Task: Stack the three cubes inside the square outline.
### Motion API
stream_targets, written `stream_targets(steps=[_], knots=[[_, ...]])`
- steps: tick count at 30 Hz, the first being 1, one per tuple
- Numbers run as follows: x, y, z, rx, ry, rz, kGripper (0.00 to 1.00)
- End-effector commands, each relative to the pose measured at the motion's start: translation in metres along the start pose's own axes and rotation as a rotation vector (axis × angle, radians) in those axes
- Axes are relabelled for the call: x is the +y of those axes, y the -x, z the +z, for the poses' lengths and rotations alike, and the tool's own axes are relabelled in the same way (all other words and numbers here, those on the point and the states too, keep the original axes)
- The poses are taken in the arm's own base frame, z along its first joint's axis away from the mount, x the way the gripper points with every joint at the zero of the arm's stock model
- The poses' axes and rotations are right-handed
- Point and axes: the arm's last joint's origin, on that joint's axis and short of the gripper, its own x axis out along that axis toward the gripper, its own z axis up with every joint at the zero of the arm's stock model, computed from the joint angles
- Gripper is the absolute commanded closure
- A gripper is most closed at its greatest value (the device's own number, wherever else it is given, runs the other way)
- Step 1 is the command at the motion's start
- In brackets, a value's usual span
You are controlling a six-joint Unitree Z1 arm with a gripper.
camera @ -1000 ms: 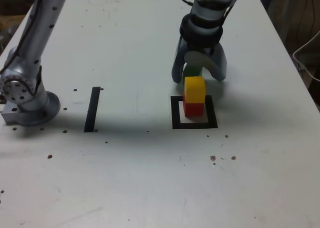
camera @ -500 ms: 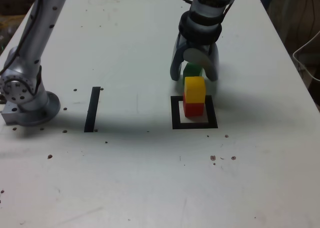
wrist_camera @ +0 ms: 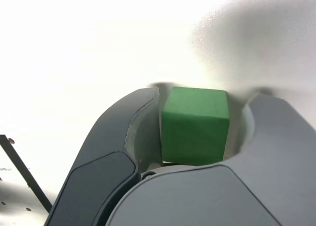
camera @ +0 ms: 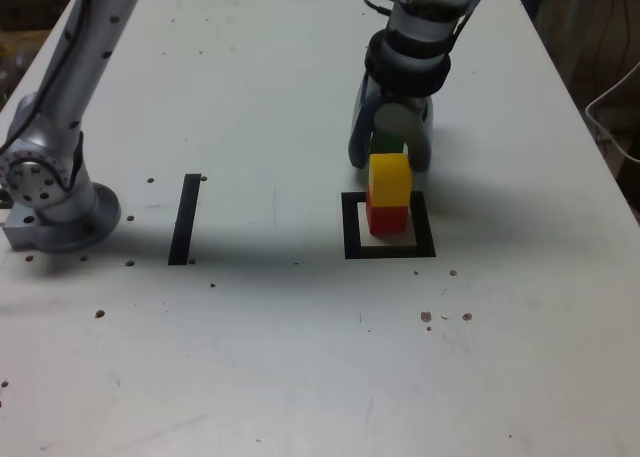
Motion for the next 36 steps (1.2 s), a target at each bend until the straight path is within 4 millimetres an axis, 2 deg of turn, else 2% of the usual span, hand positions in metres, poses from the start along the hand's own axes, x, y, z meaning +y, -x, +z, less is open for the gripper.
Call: stream_targets(steps=[1,4,11,15,19,22,29,32,36], knots=[[0.001,0.002,0.000,-0.011,0.005,0.000,0.61],[0.002,0.007,-0.001,-0.031,0.009,0.004,0.65],[0.004,0.019,-0.005,-0.069,0.016,0.036,0.84],[0.004,0.024,-0.008,-0.076,0.013,0.048,0.89],[0.004,0.032,-0.015,-0.082,0.013,0.051,0.90],[-0.001,0.049,-0.024,-0.094,0.006,0.059,0.90],[-0.024,0.107,-0.043,-0.142,-0.020,0.089,0.93],[-0.033,0.117,-0.046,-0.144,-0.015,0.069,0.94],[-0.044,0.119,-0.049,-0.112,0.004,0.025,0.94]])
